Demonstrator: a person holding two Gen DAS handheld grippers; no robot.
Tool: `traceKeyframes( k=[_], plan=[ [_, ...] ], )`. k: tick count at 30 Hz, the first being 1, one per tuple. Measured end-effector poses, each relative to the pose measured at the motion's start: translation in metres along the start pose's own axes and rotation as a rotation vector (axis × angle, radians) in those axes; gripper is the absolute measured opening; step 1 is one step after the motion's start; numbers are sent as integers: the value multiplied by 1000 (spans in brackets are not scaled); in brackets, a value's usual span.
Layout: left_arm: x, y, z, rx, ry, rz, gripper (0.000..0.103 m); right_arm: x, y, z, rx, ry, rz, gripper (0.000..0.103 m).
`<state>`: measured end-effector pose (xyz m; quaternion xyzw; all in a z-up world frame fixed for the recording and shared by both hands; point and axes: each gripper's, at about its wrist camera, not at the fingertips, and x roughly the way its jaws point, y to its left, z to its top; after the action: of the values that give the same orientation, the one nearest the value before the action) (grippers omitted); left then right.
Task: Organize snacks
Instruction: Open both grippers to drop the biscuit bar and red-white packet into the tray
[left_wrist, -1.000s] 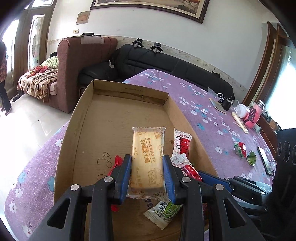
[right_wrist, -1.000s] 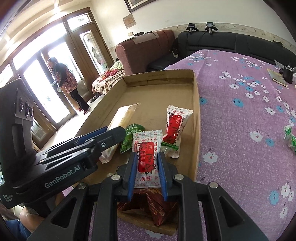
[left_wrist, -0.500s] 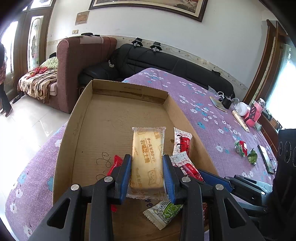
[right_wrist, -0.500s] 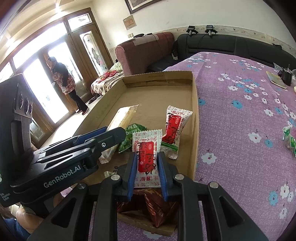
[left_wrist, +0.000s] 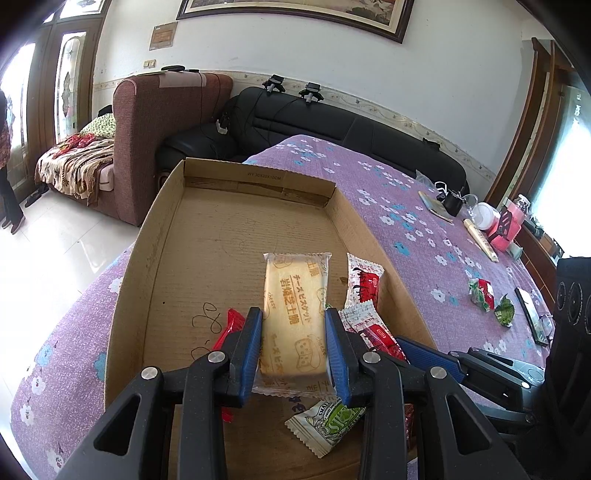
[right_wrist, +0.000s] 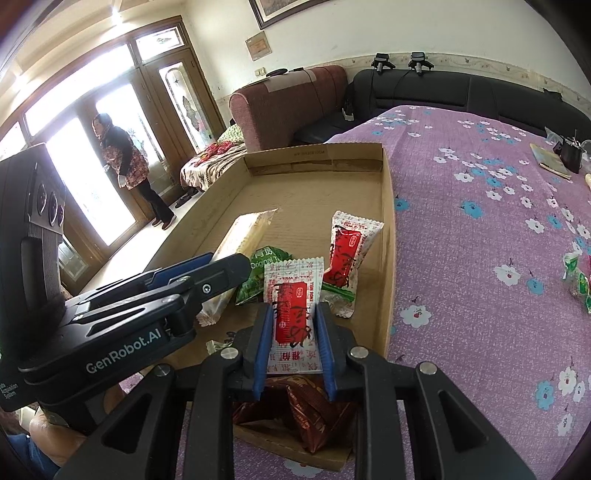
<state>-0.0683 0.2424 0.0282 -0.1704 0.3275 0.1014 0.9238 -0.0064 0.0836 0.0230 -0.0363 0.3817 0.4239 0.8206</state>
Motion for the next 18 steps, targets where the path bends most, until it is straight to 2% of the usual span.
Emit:
traceKeyframes(
  k=[18],
  plan=[
    [0, -1, -1, 2, 0, 1, 36, 0, -3, 4, -2, -8, -14, 25]
  ],
)
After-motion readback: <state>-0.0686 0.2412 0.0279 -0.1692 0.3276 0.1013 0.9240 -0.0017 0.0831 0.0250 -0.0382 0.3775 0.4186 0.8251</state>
